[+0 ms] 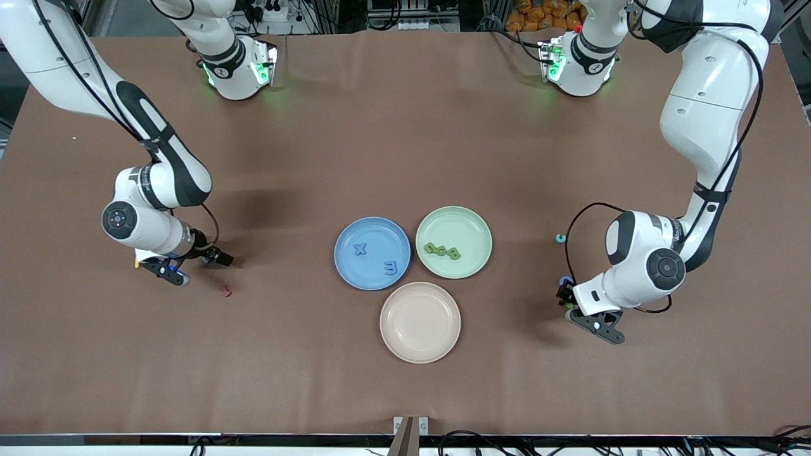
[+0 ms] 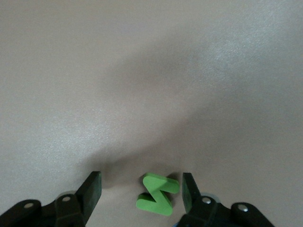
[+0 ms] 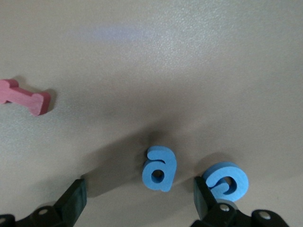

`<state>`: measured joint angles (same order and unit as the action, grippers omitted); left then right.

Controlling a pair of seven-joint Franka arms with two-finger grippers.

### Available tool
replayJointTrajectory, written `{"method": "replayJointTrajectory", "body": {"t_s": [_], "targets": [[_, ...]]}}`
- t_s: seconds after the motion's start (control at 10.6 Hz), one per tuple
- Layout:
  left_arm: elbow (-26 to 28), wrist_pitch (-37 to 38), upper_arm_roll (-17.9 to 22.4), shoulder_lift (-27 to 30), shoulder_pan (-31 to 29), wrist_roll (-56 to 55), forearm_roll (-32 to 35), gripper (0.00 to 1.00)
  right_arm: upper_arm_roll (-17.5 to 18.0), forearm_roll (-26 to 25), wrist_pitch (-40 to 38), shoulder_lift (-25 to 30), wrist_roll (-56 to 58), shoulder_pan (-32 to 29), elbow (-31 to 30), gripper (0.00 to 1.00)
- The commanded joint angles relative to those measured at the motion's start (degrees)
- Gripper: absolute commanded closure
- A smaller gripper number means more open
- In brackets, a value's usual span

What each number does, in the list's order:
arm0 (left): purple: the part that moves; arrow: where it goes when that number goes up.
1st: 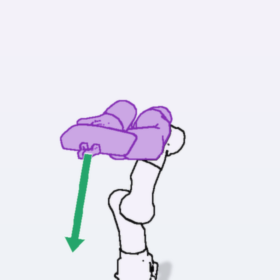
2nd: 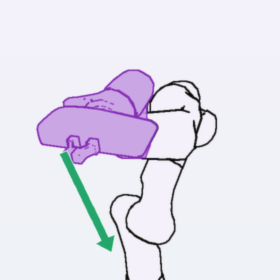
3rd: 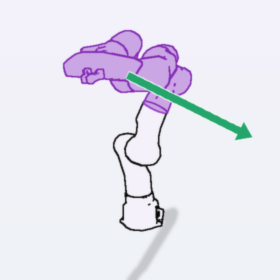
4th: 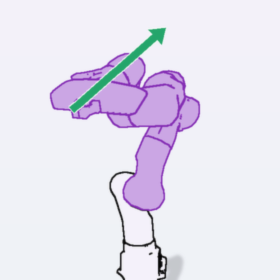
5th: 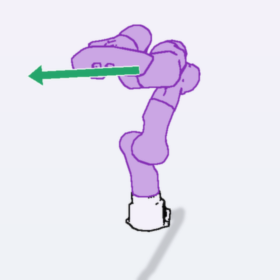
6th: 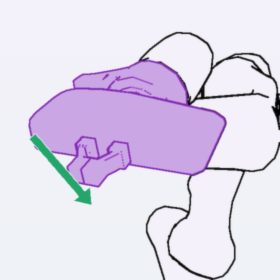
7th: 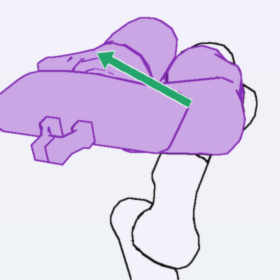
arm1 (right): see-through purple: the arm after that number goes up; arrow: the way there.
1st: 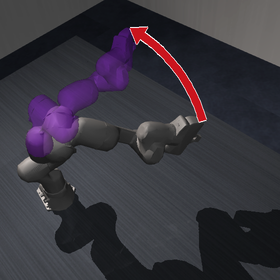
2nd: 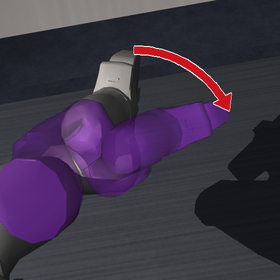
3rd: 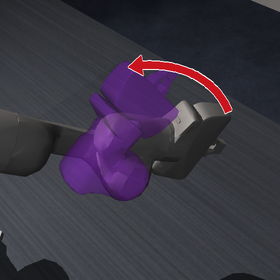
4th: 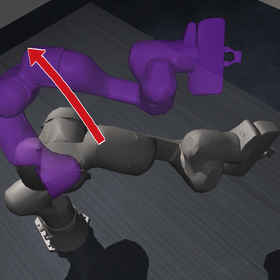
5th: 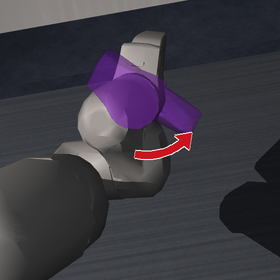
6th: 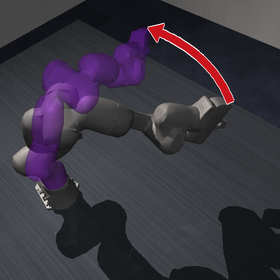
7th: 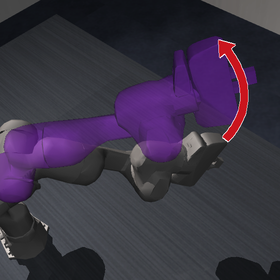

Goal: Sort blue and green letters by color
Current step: 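Grasp the green N with the left gripper while the right gripper grasps the a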

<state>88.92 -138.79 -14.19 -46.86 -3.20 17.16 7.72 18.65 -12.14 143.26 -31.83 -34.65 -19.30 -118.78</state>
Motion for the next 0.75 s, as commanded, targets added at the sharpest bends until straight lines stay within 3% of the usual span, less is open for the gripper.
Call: {"method": "replayJointTrajectory", "body": {"t_s": [0.0,0.19,0.38,0.47,0.66], "targets": [[0.47,0.8,-0.14,0.36,-0.06,-0.28,-1.04,0.23,-0.19,-1.74,0.62,0.01,-1.65,-0.3,0.22,0.0],[0.99,0.8,-0.14,0.36,-0.14,-0.19,-1.04,0.37,-0.19,-3.84,0.53,0.1,-1.56,-1.08,0.92,0.0],[1.87,0.8,-0.14,0.45,-0.06,-0.46,-1.04,0.39,-0.19,-4.38,0.53,0.01,-1.65,-1.26,1.1,0.0],[1.96,0.8,-0.14,0.54,-0.14,-0.28,-1.04,0.47,-0.19,-4.3,0.53,-0.08,-1.65,-1.18,1.1,0.0],[1.87,0.8,-0.14,0.63,-0.58,-0.19,-1.04,0.84,-0.19,-4.29,0.44,-0.16,-1.74,-0.91,0.92,0.0]]}}
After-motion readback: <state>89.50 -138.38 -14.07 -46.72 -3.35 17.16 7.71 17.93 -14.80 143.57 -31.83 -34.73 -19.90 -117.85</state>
